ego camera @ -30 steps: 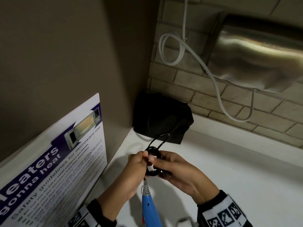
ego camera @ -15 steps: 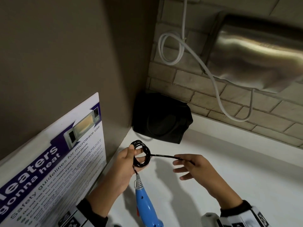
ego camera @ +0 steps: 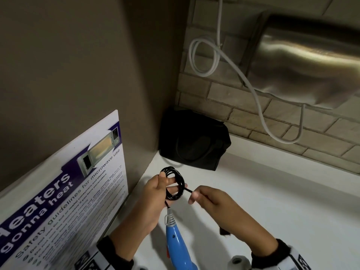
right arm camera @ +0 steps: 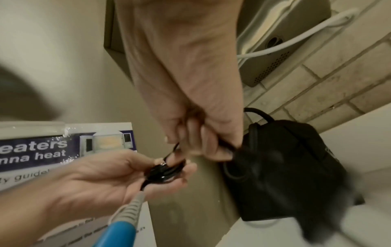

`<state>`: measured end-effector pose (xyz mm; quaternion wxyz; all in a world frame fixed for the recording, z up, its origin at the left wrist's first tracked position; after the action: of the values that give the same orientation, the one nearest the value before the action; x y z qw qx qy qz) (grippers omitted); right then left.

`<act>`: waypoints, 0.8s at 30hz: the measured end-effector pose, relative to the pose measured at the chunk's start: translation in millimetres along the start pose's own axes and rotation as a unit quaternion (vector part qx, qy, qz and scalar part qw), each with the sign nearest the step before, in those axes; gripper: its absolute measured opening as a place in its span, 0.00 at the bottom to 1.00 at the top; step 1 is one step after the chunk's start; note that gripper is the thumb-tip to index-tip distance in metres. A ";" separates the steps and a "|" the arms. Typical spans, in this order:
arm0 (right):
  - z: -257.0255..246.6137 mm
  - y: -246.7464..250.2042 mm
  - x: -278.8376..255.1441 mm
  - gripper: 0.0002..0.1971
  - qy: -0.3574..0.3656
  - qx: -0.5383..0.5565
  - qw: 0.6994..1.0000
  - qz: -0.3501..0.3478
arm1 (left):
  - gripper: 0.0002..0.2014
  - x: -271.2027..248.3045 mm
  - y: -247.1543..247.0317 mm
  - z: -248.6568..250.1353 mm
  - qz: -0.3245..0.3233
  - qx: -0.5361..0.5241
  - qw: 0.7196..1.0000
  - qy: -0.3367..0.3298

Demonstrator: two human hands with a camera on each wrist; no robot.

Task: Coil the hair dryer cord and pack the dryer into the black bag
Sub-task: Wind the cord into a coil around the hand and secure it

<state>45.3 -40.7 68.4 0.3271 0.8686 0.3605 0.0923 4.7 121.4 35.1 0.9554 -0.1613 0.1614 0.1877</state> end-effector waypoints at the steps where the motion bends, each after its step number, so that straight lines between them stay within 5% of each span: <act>1: -2.6 2.6 0.2 0.14 0.010 0.000 1.000 0.023 | 0.18 0.6 2.5 1.4 0.001 -0.021 1.000 0.000; 11: 45.5 -8.2 18.3 0.21 -0.012 -0.195 0.974 0.116 | 0.18 -11.5 -3.1 2.5 -0.028 -0.044 0.998 -0.031; 16: 74.3 -12.5 29.5 0.14 -0.031 -0.253 0.958 0.131 | 0.17 -12.3 -6.2 -2.1 -0.030 0.008 0.999 -0.031; 19: 74.6 -9.6 36.3 0.15 -0.065 -0.116 0.981 0.145 | 0.17 -11.3 -7.8 -6.7 -0.028 0.015 0.999 -0.009; 21: 68.8 -8.0 35.9 0.16 -0.111 0.076 0.981 0.142 | 0.16 -10.5 -8.3 -9.1 -0.022 0.026 0.999 -0.002; 24: 49.1 -12.3 29.5 0.17 -0.140 0.364 0.912 0.127 | 0.14 -9.5 -8.8 -11.4 -0.015 0.045 0.999 -0.002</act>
<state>79.1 -38.6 20.6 0.0207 0.9701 0.2058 -0.1270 -2.9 106.5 30.5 0.9645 -0.1205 0.1656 0.1665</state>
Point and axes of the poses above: each hand's wrist, its own x-axis towards the middle knuckle, its own y-axis out of the back of the hand, z = x × y, the point moved 2 cm from there along x, towards the middle knuckle, and after that the axes turned 5 degrees about y, right-handed, at the moved point
